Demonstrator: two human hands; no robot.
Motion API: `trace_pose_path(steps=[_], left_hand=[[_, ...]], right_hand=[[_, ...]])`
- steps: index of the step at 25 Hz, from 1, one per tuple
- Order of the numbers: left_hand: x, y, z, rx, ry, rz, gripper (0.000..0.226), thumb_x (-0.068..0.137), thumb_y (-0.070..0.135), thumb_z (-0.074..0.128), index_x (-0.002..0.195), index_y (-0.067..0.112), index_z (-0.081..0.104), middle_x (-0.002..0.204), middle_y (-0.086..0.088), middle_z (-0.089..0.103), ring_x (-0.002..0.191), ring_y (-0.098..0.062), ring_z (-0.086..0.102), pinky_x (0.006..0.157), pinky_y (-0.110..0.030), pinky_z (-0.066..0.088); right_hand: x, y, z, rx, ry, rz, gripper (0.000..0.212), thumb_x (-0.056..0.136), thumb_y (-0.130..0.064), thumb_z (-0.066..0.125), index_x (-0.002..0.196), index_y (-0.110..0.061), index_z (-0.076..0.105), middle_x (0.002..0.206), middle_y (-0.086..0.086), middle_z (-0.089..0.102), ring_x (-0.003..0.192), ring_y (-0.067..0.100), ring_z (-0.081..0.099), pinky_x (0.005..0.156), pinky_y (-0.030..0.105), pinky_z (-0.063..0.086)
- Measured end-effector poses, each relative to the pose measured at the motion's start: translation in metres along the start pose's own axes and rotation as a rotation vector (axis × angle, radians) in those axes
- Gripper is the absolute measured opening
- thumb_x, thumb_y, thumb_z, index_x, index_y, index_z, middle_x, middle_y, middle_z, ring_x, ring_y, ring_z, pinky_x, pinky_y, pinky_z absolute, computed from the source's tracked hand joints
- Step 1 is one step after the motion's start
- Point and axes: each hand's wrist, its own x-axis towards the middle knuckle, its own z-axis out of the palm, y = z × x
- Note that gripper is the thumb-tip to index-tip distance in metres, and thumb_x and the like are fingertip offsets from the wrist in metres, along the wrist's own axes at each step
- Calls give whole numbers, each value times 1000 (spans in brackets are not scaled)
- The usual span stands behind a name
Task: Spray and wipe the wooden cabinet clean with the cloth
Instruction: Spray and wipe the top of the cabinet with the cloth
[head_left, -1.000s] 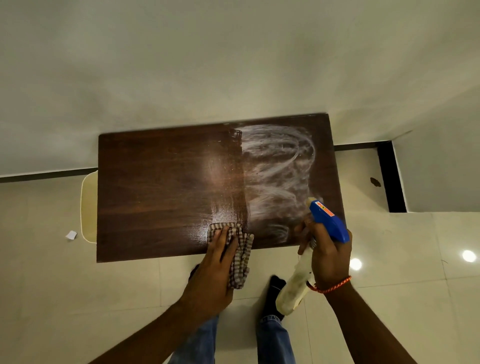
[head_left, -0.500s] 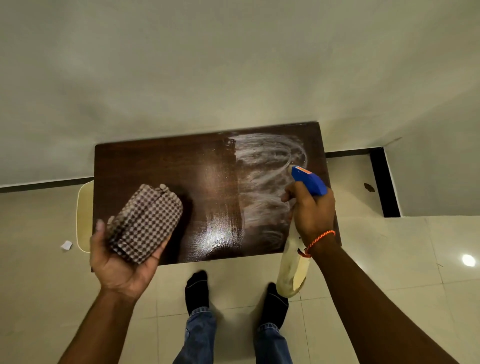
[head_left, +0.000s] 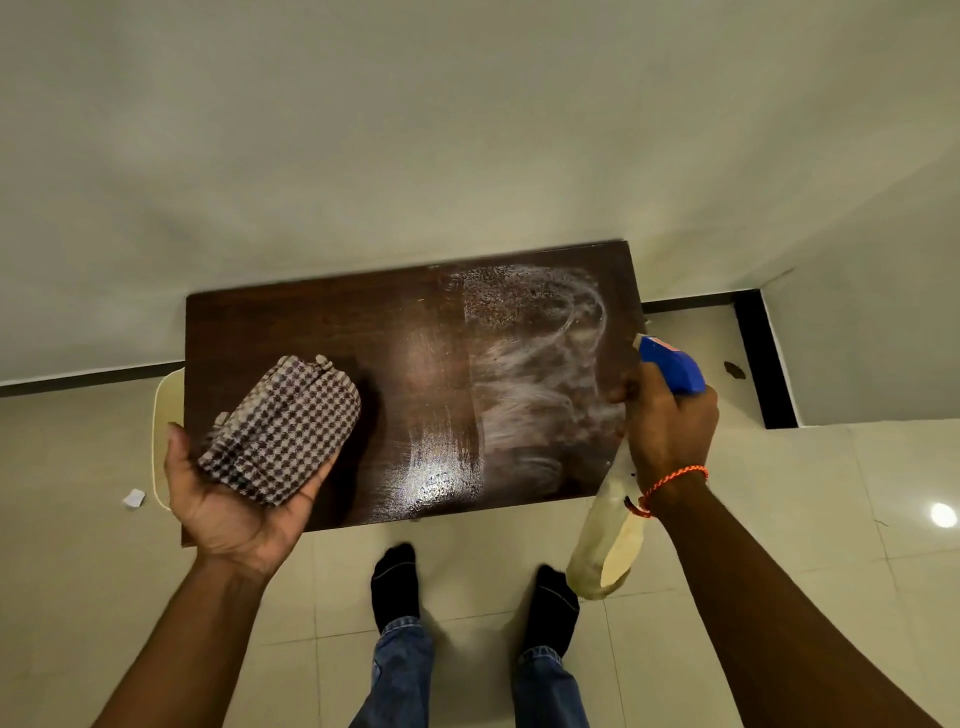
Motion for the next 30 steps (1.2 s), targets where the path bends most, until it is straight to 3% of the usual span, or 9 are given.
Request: trace_pose_path(steps=[3, 7, 10, 13, 17, 22, 25, 27, 30], left_hand=[[0, -5, 7, 22, -31, -5, 89, 90, 78, 47, 156, 19, 40, 160, -19, 39, 147, -42, 37, 118, -61, 30], [-1, -14, 18, 38, -65, -18, 90, 89, 79, 46, 154, 18, 44, 158, -19, 42, 145, -42, 39, 115, -60, 37], [2, -19, 25, 32, -119, -34, 90, 90, 80, 43, 153, 15, 46, 157, -21, 42, 145, -42, 39, 116, -58, 37], [6, -24, 29, 38, -143, -40, 91, 92, 81, 36, 154, 15, 43, 159, -20, 40, 146, -42, 38, 118, -56, 35], [10, -29, 34, 51, -205, -66, 92, 93, 80, 31, 156, 14, 39, 161, -20, 37, 148, -41, 36, 122, -55, 28], [8, -37, 37, 124, -264, -39, 91, 93, 78, 33, 157, 14, 37, 161, -19, 37, 148, -40, 35, 123, -54, 24], [6, -42, 37, 178, -275, 4, 77, 95, 55, 53, 157, 12, 37, 160, -18, 38, 148, -39, 37, 121, -52, 30], [6, -46, 35, 225, -219, 36, 55, 98, 29, 49, 150, 10, 48, 156, -16, 47, 143, -36, 45, 119, -49, 37], [2, -59, 34, 291, -114, 86, 49, 94, 6, 36, 111, 20, 80, 142, -11, 62, 136, -30, 53, 116, -41, 43]], right_hand=[[0, 8, -17, 9, 27, 16, 37, 81, -34, 57, 91, 0, 67, 75, 28, 65, 65, 38, 62, 65, 43, 57], [-8, 23, -41, -8, 12, 19, 17, 92, -15, 58, 81, -5, 66, 67, 17, 62, 56, 20, 58, 55, 30, 53], [-18, 41, -55, -31, -19, 35, 23, 94, -12, 56, 71, -11, 62, 60, 16, 58, 49, 24, 55, 41, 23, 50], [-28, 59, -68, -67, -37, 62, 20, 92, -10, 57, 76, -3, 65, 64, 22, 60, 48, 29, 54, 39, 18, 48], [-44, 80, -84, -107, -85, 80, 20, 93, -7, 55, 77, 1, 66, 65, 21, 63, 47, 27, 54, 42, 27, 49], [-70, 93, -87, -90, -194, 55, 23, 80, -30, 57, 68, -13, 67, 64, 20, 65, 44, 27, 56, 42, 29, 51], [-84, 99, -79, -119, -331, -2, 34, 73, -39, 55, 65, -8, 67, 60, 13, 65, 47, 29, 59, 50, 41, 52], [-91, 100, -72, -120, -405, -38, 33, 75, -38, 54, 70, -9, 68, 65, 9, 68, 51, 27, 60, 51, 40, 53], [-95, 98, -65, -110, -439, -53, 37, 75, -39, 53, 70, -6, 66, 63, 9, 65, 51, 28, 59, 51, 37, 52]])
